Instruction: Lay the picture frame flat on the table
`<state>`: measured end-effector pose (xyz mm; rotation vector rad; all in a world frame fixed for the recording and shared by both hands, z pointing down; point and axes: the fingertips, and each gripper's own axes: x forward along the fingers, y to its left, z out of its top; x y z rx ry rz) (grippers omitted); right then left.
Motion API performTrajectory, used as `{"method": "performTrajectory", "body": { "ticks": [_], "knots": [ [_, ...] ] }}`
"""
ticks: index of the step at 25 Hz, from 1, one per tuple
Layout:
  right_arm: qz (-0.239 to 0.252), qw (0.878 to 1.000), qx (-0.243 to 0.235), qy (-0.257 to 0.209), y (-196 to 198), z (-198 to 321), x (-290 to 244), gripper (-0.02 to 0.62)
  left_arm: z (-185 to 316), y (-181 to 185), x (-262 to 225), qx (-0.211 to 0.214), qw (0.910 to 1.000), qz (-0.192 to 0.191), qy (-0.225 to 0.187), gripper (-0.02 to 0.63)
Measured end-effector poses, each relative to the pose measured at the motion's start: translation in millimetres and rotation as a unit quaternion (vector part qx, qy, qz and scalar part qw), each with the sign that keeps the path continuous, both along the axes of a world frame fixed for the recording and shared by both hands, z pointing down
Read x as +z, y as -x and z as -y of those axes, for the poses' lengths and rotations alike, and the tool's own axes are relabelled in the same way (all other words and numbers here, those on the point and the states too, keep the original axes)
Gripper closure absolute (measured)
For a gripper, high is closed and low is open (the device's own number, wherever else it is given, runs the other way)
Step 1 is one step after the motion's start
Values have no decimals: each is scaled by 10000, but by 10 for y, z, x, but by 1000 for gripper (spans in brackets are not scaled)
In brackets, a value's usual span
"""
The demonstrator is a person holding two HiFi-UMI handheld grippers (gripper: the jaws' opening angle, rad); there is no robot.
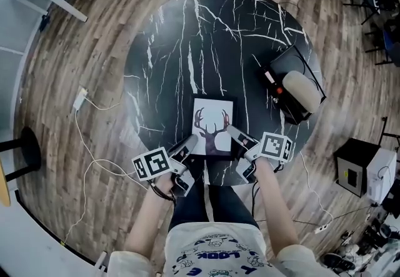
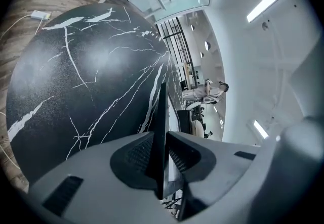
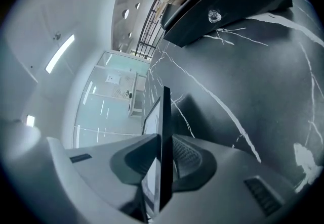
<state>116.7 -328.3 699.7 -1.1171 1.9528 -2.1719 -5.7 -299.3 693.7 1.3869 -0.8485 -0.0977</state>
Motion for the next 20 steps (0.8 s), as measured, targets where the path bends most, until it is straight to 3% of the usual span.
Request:
{"method": "performTrajectory", "body": {
  "ticks": [8, 17, 20],
  "knots": [
    [-194, 9995, 5, 237, -13, -72, 224, 505, -57, -3, 197, 64, 9997, 142, 190, 520],
    [-431, 9984, -42, 366, 33, -119, 318, 502, -95, 48, 316, 197, 9978, 581, 257, 500],
    [-522, 9980, 22, 343, 35, -112, 326, 500, -78, 84, 312, 302, 9955, 884, 185, 495]
  ]
}}
